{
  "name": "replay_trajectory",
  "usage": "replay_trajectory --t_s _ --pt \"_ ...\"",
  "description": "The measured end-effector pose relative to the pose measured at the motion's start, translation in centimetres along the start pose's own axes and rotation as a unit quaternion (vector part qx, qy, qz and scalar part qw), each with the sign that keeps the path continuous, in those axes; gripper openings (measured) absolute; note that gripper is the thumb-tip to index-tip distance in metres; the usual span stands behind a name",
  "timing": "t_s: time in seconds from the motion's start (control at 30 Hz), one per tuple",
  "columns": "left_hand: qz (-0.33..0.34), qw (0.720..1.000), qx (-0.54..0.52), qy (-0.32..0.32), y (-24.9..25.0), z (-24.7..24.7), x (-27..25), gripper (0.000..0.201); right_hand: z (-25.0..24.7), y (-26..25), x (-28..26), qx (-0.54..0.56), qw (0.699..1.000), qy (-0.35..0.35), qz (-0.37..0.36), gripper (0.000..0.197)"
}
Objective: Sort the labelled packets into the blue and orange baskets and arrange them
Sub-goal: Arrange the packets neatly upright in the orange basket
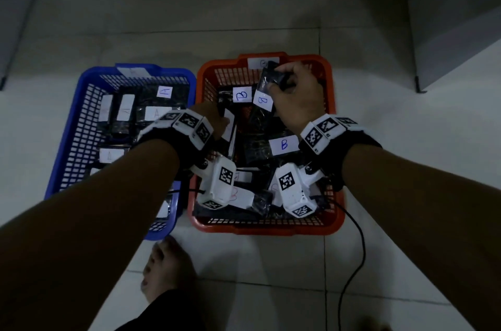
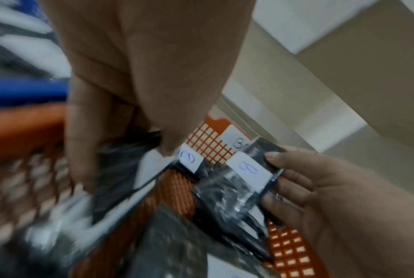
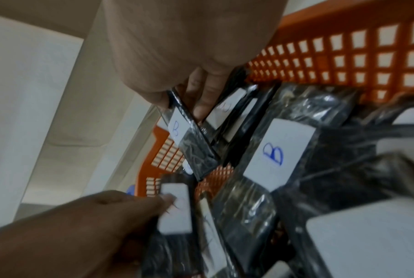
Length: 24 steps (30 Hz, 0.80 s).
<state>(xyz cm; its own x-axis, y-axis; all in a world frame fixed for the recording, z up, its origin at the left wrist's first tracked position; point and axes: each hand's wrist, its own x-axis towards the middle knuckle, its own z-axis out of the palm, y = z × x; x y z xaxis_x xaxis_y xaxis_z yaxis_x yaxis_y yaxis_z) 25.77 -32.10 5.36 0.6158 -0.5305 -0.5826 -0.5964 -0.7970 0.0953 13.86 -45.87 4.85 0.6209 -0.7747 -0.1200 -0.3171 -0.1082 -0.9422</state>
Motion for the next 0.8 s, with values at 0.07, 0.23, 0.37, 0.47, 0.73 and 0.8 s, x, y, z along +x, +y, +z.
replay_trajectory --t_s 0.07,0.23,0.37,0.47,0.73,0.8 --pt "0.005 0.999 0.036 -0.011 0.3 0.6 -0.6 0.036 0.0 0.0 -0.2 -0.01 1.0 -0.008 -0.007 0.019" --pt "0.012 0.995 0.1 0.027 0.5 -0.3 -1.3 0.042 -0.5 0.3 0.0 -0.016 1.0 0.002 0.006 0.02" --pt "0.056 0.987 0.079 0.132 0.7 -1.1 -1.0 0.042 -0.8 0.6 0.1 -0.019 1.0 0.0 0.006 0.02" --pt "0.087 0.985 0.064 0.132 1.2 -0.4 -0.5 0.04 -1.0 0.8 0.3 -0.02 1.0 0.001 0.009 0.02" --pt "0.086 0.989 0.091 0.084 1.3 -0.3 0.2 0.028 -1.3 1.7 0.6 -0.024 0.999 0.015 0.023 0.02" --pt "0.087 0.983 0.075 0.145 0.9 -1.1 0.0 0.023 -0.7 1.5 0.7 -0.028 0.999 0.002 0.036 0.02"
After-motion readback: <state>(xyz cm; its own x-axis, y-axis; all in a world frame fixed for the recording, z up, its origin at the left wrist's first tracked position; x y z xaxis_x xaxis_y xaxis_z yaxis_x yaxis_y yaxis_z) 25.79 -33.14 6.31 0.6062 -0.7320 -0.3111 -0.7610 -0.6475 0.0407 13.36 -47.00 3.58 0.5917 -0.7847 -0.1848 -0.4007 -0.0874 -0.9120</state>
